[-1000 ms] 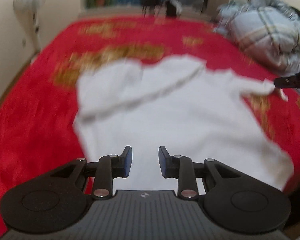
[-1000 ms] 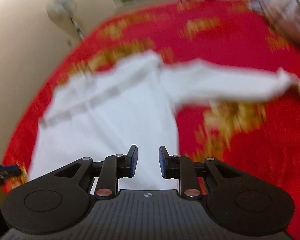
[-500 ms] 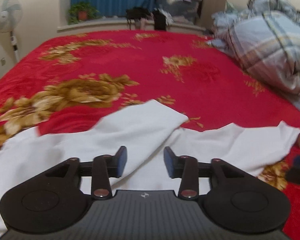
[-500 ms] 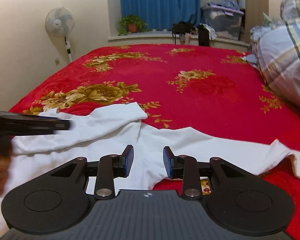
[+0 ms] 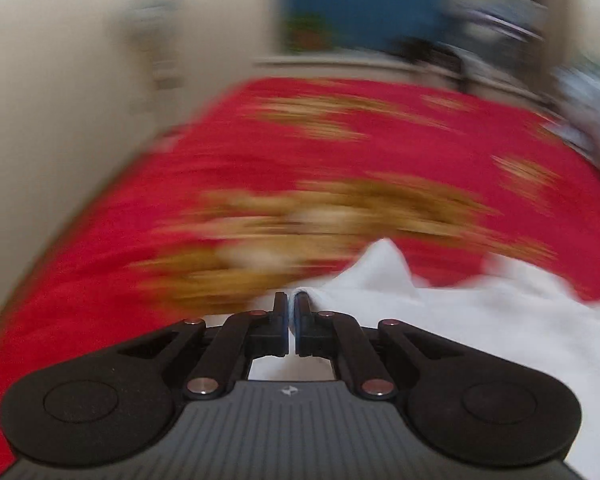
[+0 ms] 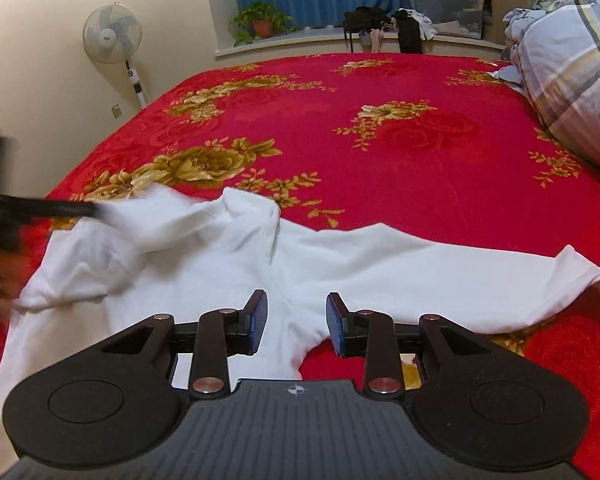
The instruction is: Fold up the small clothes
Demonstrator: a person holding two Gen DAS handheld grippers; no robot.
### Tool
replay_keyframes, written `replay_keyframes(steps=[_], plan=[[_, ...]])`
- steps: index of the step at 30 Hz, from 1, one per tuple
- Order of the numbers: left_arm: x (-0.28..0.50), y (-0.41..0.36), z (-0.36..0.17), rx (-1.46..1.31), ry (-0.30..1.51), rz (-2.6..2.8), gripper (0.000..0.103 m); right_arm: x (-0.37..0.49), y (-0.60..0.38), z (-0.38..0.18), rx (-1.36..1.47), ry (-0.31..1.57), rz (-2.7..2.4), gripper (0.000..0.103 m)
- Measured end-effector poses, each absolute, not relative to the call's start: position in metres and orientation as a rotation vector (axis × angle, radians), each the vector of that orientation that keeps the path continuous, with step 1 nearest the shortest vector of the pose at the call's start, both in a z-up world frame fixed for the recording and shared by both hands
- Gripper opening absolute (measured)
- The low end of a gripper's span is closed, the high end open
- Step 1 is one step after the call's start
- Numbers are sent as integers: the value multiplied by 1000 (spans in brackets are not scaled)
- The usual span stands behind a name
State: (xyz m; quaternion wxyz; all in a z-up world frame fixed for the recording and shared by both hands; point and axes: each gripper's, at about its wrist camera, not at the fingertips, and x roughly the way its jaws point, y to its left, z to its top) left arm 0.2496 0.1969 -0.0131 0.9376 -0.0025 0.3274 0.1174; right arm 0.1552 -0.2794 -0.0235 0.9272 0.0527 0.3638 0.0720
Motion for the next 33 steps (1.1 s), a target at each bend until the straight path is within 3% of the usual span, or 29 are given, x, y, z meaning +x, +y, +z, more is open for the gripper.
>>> replay_keyframes(steps=[7, 12, 14, 18, 22, 28, 29, 33], plan=[[122, 466, -33, -213, 617, 955, 2, 152, -265, -32, 91, 788, 157, 34], [70, 550, -62, -633, 588, 1073, 7, 150, -253, -42, 59, 814, 132, 34], [72, 551, -62, -673, 592, 1009, 12, 151, -251, -46, 64, 833, 121, 34], [96, 516, -52, -708, 592, 707, 14, 156, -253, -51, 86, 851, 92, 34], [142, 460, -52, -652, 681, 310, 33, 163, -251, -60, 91, 870, 69, 34], [194, 381, -85, -319, 931, 144, 33, 177, -259, -83, 150, 955, 31, 34], [199, 379, -96, -296, 985, 199, 25, 179, -262, -85, 166, 964, 19, 34], [208, 358, -62, -241, 886, 258, 25, 187, -274, -81, 216, 967, -9, 34]])
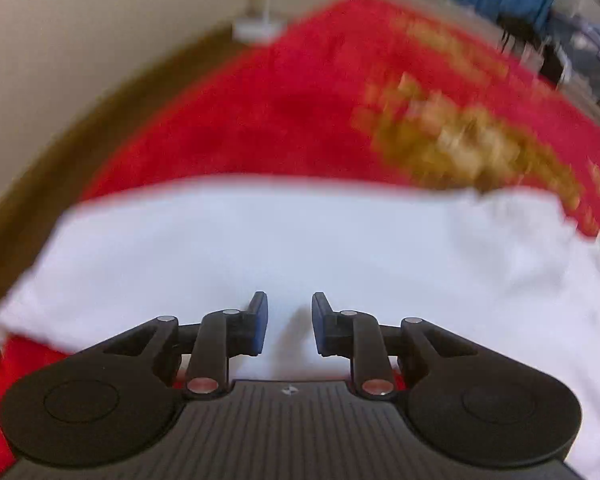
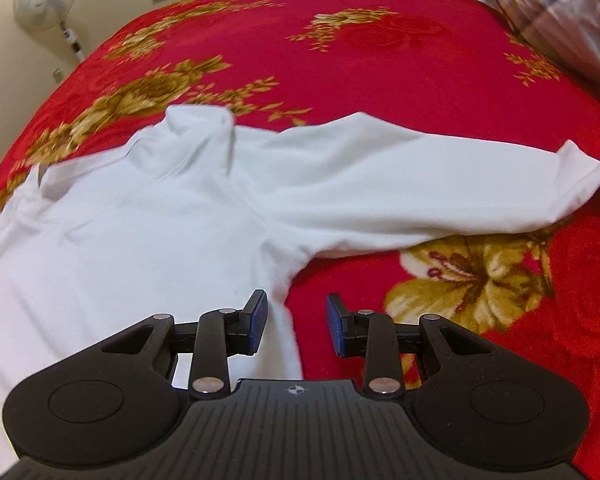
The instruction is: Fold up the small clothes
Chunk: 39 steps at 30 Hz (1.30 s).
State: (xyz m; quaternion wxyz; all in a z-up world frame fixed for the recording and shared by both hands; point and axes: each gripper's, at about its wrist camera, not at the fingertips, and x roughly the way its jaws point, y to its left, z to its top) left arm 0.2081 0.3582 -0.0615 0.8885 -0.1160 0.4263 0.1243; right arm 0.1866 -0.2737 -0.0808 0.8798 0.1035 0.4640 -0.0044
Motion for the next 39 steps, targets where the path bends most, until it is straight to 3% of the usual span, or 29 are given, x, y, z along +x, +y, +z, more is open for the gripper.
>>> replay_keyframes(steps=[6, 9, 14, 16, 17, 21, 28, 33, 39], plan=[[264, 292, -43, -250, 758, 46, 28, 194, -288, -63, 262, 925, -9, 34], [301, 259, -61, -228, 749, -13, 34, 197, -292, -58, 273, 915, -7, 34], [333, 230, -95, -233, 786, -18, 34, 198, -297, -55, 265, 907, -3, 34], [339, 221, -107, -162, 793, -36, 8, 198, -297, -56, 254, 908, -4, 34], [337, 220, -106, -121, 789, -36, 1, 198, -297, -57, 250, 912, -6, 34], [332, 244, -91, -172, 674, 107, 0, 200, -301, -61, 255, 922, -10, 34], [309, 229, -66, -97, 670, 30, 5, 206, -303, -64, 261, 927, -23, 34], [316, 226, -118, -110, 909, -20, 5, 206, -299, -63, 261, 926, -13, 34], [275, 212, -52, -116, 826, -72, 8, 200, -299, -56, 282, 907, -6, 34]])
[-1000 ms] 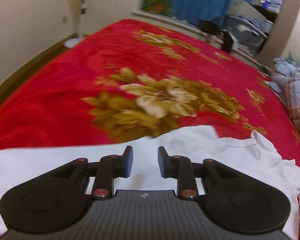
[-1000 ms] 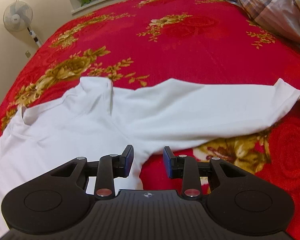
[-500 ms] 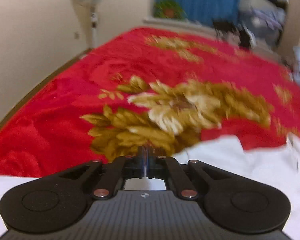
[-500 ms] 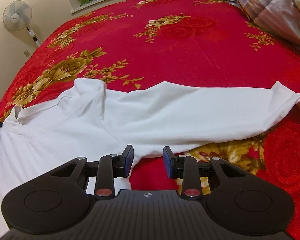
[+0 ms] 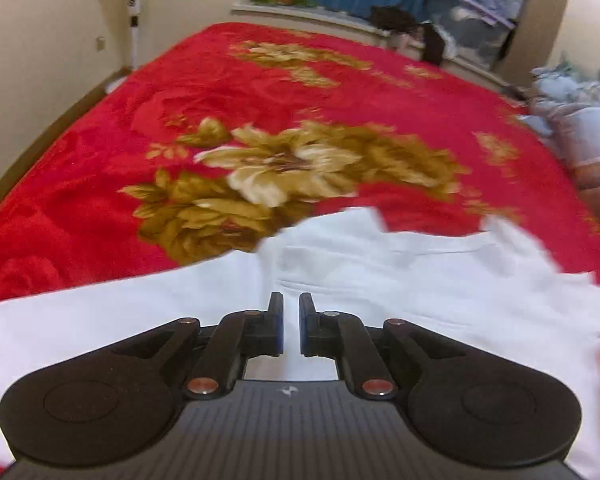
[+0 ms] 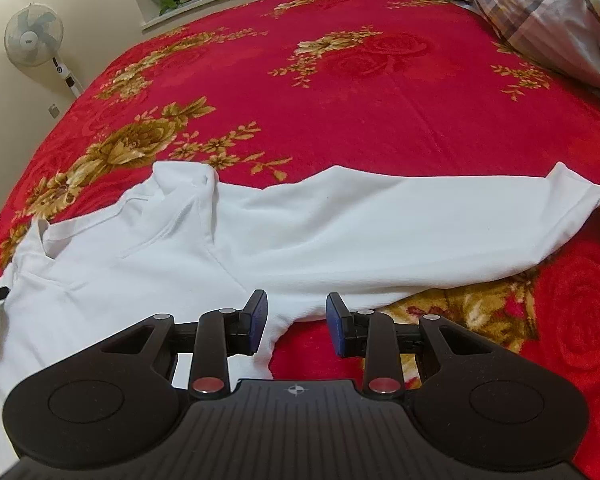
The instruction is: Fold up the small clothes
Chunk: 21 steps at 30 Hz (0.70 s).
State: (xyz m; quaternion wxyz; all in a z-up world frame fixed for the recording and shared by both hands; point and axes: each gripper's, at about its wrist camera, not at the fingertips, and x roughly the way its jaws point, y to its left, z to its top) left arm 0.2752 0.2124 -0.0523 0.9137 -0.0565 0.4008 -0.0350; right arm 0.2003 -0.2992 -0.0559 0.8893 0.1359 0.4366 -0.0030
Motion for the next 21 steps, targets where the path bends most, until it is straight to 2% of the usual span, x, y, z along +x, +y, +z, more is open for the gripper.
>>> replay_keyframes(steps=[4, 6, 8, 10, 12, 17, 20, 21], plan=[[221, 182, -29, -13, 875, -191, 10, 190, -296, -46, 277, 879, 37, 34], [191, 166, -36, 25, 910, -271, 21, 184, -294, -41, 266, 871, 59, 34], [164, 155, -52, 58, 952, -343, 25, 177, -292, -37, 257, 864, 74, 34], [146, 154, -83, 92, 1019, -359, 26, 171, -291, -34, 255, 859, 78, 34], [138, 160, -122, 119, 1164, -298, 26, 165, -292, -30, 264, 855, 79, 34], [131, 187, -92, -78, 1010, -321, 26, 150, -288, -22, 265, 838, 99, 34], [134, 190, -125, 20, 1178, -264, 25, 147, -282, -21, 240, 831, 112, 34], [132, 188, -125, 58, 1160, -296, 26, 147, -280, -22, 232, 833, 112, 34]])
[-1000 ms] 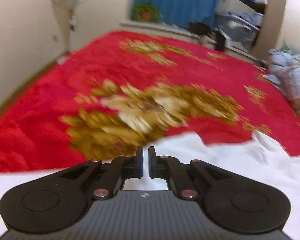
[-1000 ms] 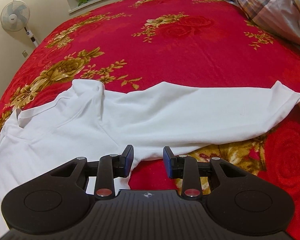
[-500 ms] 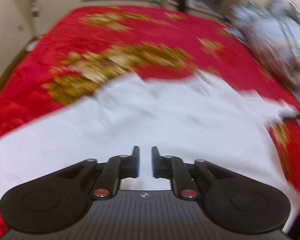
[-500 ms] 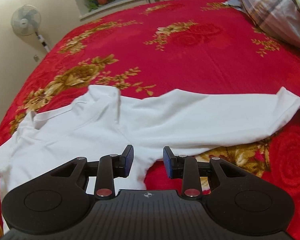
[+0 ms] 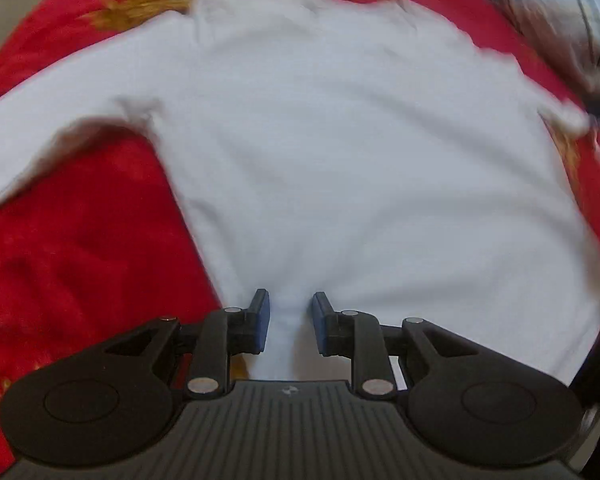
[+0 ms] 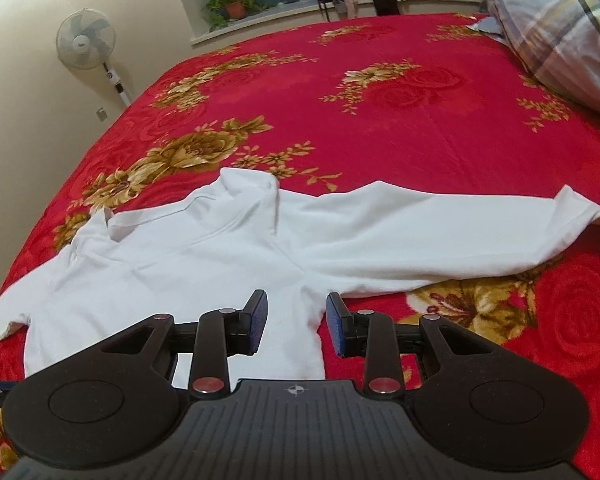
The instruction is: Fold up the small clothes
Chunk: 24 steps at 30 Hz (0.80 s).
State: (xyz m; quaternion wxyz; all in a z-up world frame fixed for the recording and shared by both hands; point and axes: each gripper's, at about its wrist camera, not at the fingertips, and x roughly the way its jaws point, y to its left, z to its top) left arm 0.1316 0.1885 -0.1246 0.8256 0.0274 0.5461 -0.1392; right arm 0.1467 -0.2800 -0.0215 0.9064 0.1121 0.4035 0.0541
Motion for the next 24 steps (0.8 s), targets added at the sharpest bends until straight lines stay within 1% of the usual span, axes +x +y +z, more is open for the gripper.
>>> replay_keyframes(steps=[1, 2, 4, 6, 8, 14, 16, 17, 18, 20, 22, 24], plan=[[133, 190, -118, 63, 1142, -308, 26, 148, -278, -22, 226, 837, 110, 34], [134, 199, -109, 11, 1092, -288, 27, 149, -276, -23, 224, 840, 109, 34], [137, 227, -91, -143, 988, -234, 27, 152, -274, -23, 228, 841, 110, 34], [141, 254, -78, -223, 887, -126, 27, 154, -271, -23, 227, 837, 116, 34], [148, 287, -71, -303, 828, 2, 27, 157, -265, -23, 215, 836, 127, 34], [145, 388, -71, -566, 751, 407, 28, 168, -245, -29, 190, 851, 157, 34], [144, 419, -71, -637, 731, 494, 32, 172, -240, -30, 182, 852, 168, 34], [141, 431, -73, -676, 719, 531, 36, 173, -237, -30, 178, 851, 174, 34], [137, 443, -69, -720, 706, 568, 38, 174, -234, -30, 173, 850, 179, 34], [131, 469, -75, -812, 690, 617, 39, 176, -229, -31, 160, 849, 187, 34], [122, 496, -81, -919, 677, 647, 43, 178, -224, -32, 147, 851, 194, 34], [106, 519, -87, -1008, 673, 679, 45, 180, -221, -34, 133, 853, 200, 34]])
